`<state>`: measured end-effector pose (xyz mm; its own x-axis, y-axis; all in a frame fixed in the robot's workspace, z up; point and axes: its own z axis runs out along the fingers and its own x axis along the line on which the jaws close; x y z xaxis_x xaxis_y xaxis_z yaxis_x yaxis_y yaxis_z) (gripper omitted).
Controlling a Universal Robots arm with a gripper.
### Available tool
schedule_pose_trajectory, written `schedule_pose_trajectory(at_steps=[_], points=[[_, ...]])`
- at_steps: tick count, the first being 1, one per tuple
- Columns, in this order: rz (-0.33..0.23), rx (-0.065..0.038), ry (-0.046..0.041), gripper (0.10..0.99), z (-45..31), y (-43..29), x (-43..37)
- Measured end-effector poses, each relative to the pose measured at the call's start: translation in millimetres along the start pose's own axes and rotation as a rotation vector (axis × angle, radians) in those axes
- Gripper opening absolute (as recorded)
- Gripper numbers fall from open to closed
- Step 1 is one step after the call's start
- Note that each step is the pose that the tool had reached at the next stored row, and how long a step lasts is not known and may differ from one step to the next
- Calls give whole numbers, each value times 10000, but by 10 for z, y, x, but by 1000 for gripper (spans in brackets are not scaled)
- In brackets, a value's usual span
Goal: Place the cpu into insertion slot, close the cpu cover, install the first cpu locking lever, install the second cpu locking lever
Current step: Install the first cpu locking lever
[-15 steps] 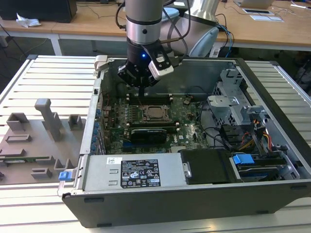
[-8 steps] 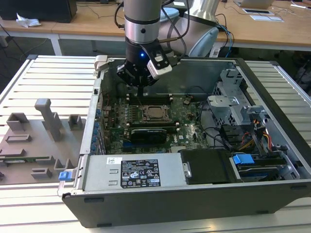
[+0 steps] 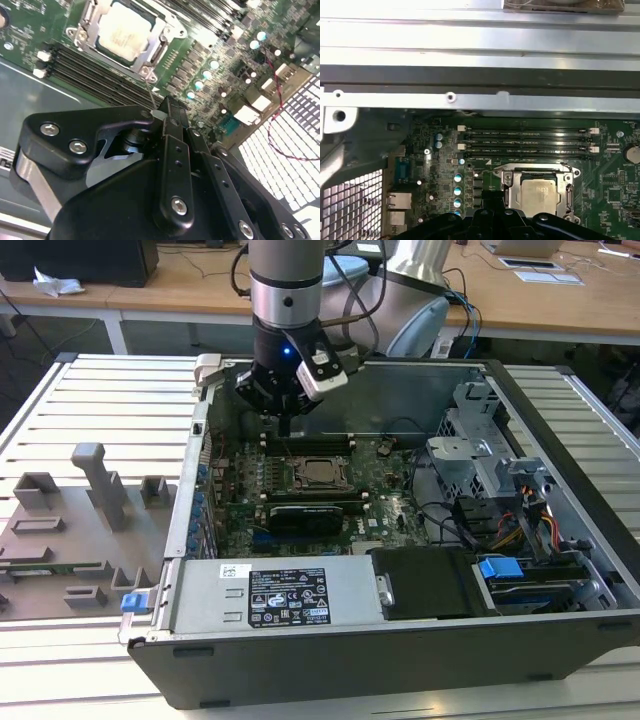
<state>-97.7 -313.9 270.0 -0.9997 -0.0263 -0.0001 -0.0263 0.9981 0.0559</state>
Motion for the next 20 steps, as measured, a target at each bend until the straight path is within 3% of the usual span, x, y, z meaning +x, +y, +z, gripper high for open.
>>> schedule_pose_trajectory(at_steps=[7,10,15,20], points=[[-1,-1,0,106,2,5,181],[-2,0,0,106,2,6,191],[-1,0,0,106,7,73,189],[-1,-1,-1,106,8,79,205]])
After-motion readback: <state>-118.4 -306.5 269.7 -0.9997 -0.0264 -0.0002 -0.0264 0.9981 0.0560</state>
